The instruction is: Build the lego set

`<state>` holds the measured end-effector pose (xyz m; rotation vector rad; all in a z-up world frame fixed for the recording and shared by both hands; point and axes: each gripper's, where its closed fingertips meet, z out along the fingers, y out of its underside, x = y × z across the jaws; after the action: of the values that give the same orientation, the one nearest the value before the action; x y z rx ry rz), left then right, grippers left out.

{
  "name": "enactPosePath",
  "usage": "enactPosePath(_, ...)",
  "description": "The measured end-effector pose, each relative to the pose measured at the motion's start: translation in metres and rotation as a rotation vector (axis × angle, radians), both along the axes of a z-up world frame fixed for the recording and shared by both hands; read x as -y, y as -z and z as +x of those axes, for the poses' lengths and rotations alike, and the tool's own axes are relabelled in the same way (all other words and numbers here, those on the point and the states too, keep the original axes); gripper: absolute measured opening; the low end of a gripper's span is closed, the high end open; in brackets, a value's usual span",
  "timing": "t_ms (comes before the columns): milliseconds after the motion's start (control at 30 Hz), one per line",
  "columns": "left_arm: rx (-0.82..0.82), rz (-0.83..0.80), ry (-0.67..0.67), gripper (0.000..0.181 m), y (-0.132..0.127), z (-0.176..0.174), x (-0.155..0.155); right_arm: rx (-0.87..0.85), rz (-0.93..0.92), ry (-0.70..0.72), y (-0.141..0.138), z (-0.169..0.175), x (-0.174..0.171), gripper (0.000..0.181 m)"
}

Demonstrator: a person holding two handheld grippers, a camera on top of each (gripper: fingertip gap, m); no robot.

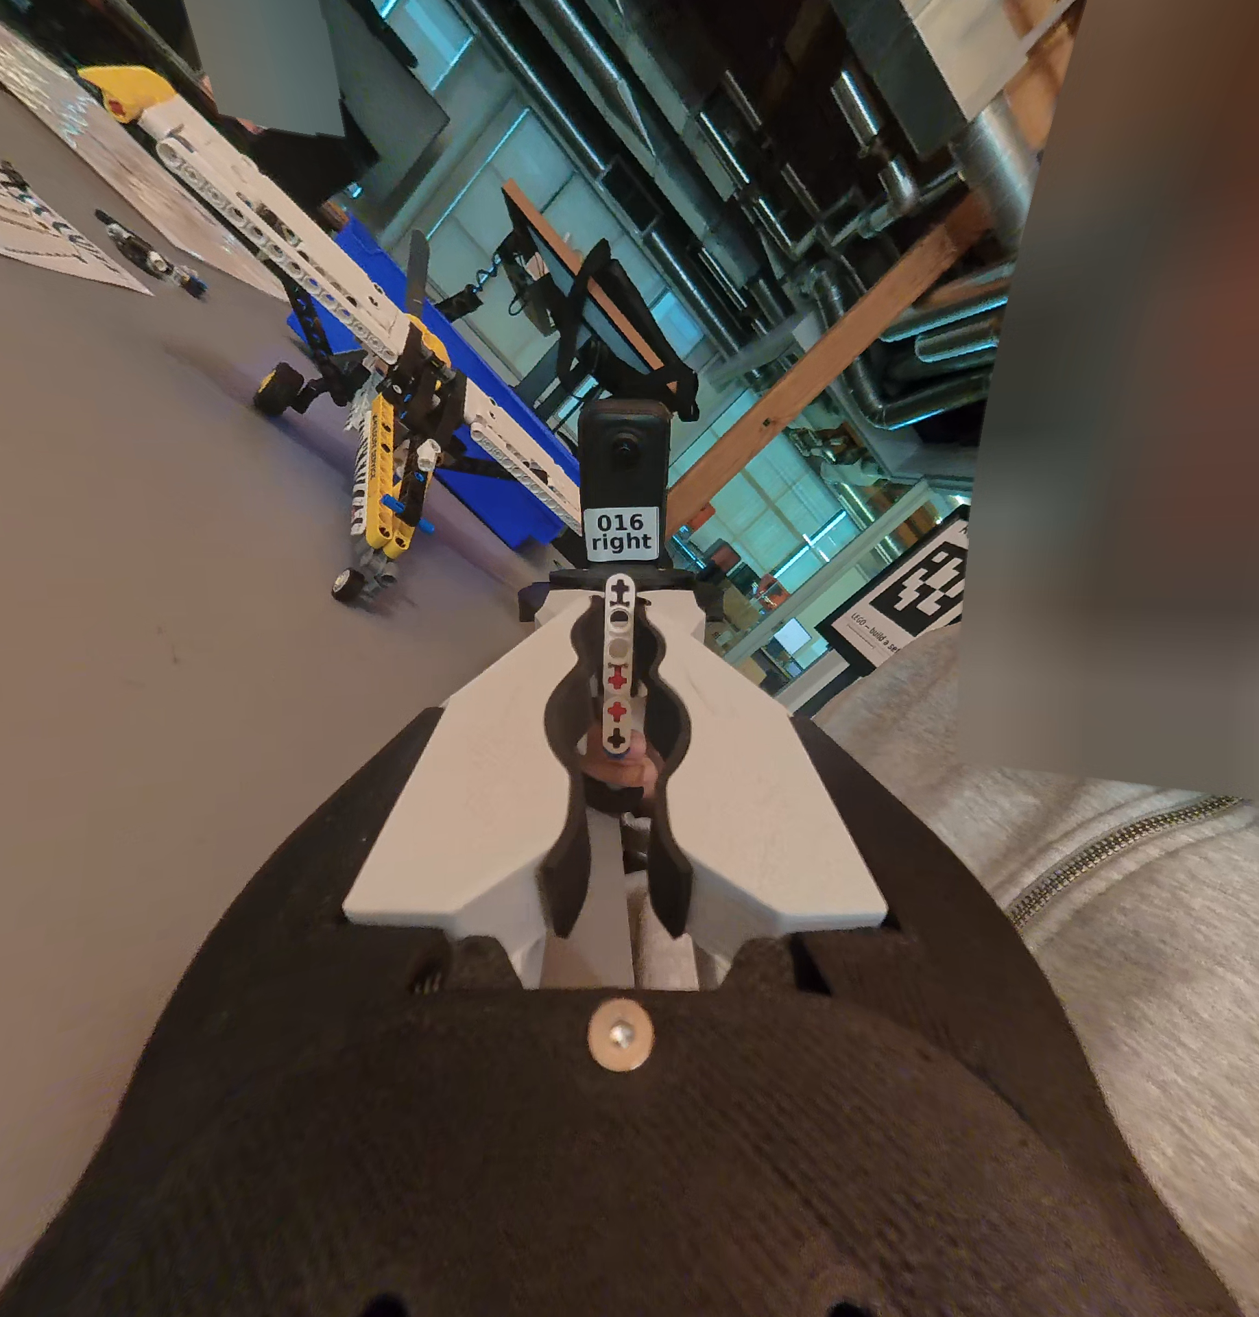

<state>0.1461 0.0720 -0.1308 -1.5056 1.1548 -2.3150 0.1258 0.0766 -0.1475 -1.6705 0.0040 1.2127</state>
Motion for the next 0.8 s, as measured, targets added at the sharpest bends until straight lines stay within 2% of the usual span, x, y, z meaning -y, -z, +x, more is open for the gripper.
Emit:
enactPosePath(267,0.006,0.017,-0.016,0.005,-0.001,0.0,-0.001,0.001,0.005,0.008,-0.001,0.001,0.0,0.005)
enactPosePath(467,0.066,0.126,-0.159,0.019,-0.01,-0.005,-0.013,0.059,0.049,0.117,-0.005,0.01,-0.004,0.006)
enactPosePath(533,0.078,0.231,-0.243,0.019,-0.012,-0.006,-0.016,0.145,0.072,0.171,-0.005,0.01,-0.005,0.005)
enactPosePath(633,0.101,0.413,-0.382,0.016,-0.018,-0.008,-0.018,0.398,0.14,0.296,-0.006,0.008,-0.008,0.006)
enactPosePath(733,0.116,0.56,-0.432,0.015,-0.02,-0.007,-0.009,0.656,0.215,0.456,-0.007,0.011,-0.01,0.006)
enactPosePath(800,0.11,0.613,-0.449,0.015,-0.019,-0.005,-0.005,0.744,0.247,0.522,-0.009,0.012,-0.01,0.005)
